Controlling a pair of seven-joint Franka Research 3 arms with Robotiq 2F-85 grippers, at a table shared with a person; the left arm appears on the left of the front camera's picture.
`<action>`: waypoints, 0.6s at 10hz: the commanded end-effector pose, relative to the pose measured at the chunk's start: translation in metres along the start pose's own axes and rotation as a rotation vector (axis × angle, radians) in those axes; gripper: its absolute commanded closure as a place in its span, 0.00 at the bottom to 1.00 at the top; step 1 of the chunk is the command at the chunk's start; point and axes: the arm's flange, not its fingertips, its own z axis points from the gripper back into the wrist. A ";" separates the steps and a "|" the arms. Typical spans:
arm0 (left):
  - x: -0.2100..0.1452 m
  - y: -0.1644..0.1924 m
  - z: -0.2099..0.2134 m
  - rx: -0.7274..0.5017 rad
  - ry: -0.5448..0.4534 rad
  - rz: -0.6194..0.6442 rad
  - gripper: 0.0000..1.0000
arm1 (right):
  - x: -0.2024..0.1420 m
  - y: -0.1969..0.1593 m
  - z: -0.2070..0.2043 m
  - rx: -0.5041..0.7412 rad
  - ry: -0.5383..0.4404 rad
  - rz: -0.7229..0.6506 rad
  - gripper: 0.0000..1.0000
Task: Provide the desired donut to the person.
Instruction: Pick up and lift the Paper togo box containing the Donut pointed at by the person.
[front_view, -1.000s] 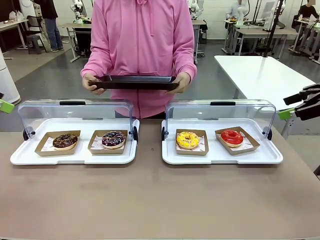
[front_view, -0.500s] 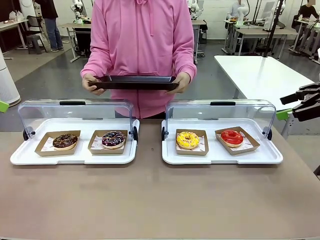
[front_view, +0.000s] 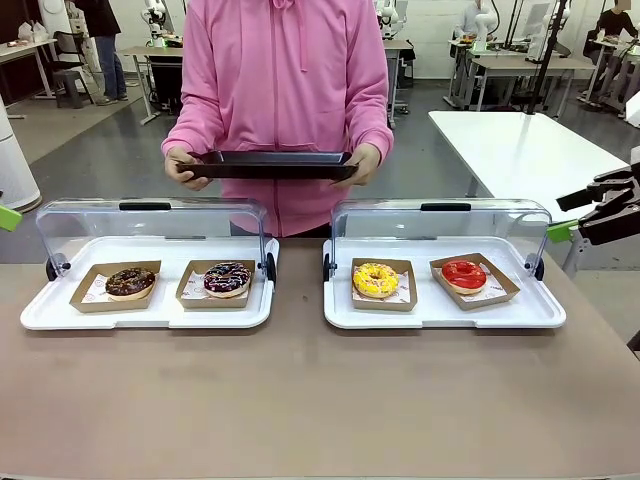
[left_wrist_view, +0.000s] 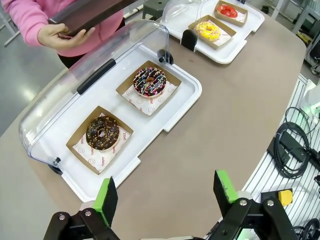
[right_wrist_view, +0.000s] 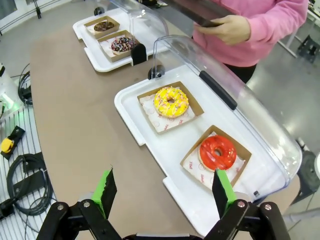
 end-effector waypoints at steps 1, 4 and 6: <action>0.000 0.000 0.005 0.005 -0.019 -0.004 0.00 | -0.001 -0.001 0.005 0.005 -0.031 0.007 0.00; 0.000 0.000 0.005 0.005 -0.019 -0.004 0.00 | -0.001 -0.001 0.005 0.005 -0.031 0.007 0.00; 0.000 0.000 0.005 0.005 -0.019 -0.004 0.00 | -0.001 -0.001 0.005 0.005 -0.031 0.007 0.00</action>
